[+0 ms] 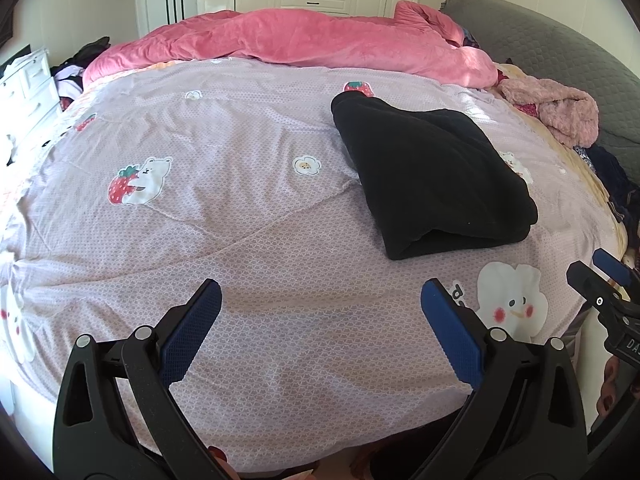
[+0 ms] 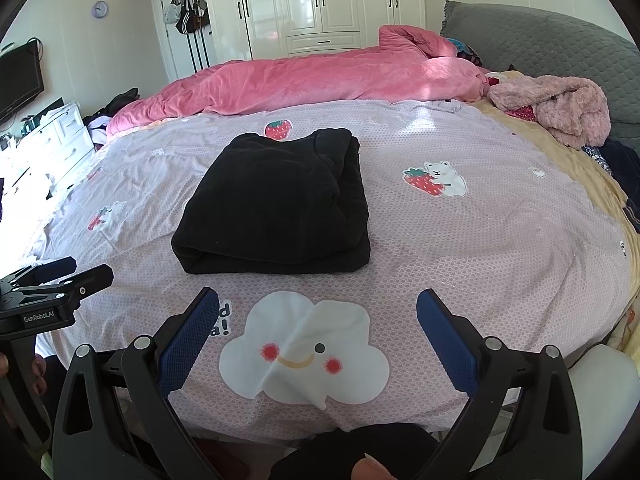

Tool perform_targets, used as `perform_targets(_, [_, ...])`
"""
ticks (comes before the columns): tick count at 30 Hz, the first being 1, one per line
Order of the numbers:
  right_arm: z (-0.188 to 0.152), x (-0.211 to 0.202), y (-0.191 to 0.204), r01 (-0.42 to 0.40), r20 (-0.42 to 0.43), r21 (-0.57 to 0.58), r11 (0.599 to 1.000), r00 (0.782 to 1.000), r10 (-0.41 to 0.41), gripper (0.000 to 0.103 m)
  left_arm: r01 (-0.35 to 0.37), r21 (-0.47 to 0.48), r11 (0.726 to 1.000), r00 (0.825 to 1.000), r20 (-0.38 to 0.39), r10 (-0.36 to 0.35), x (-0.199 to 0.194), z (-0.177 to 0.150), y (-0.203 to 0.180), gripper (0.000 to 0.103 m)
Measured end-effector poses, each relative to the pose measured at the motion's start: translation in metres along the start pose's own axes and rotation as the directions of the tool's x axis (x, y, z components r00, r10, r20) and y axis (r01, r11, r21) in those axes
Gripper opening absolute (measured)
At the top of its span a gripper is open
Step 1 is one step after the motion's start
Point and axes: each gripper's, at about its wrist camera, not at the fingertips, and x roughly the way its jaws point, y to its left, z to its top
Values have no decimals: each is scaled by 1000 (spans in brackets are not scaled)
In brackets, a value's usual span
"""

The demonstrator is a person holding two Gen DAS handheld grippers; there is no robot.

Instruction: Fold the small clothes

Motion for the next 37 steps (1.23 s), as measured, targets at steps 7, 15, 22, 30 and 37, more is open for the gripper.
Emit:
perform_targets(7, [0,1,1,2,-3,-2,1000,1000,-2,99,1,2,1000,1000,-1,-1,1,1,1,94])
perform_targets(15, [2,7,-2,12,-13,0,1000,1000,-12,99,16,15,1000,1000,-2,-16,2,-1,2,94])
perform_targets(22, [-8,4,-42,170,-21,102,980,986,-168,99,22,-8,1000,999,-34,-22,8,-9,21,94])
perform_targets(30, [-64,-29,-193,546,-126,392,740,829,-545,99,-143,-213,966,990,-35,139,12,-1,144,94])
perform_targets(37, [-137,-72,-348,729,-371,604,322,614,-697,99,-449,-399,799,890,-118,441,28,38,335,94])
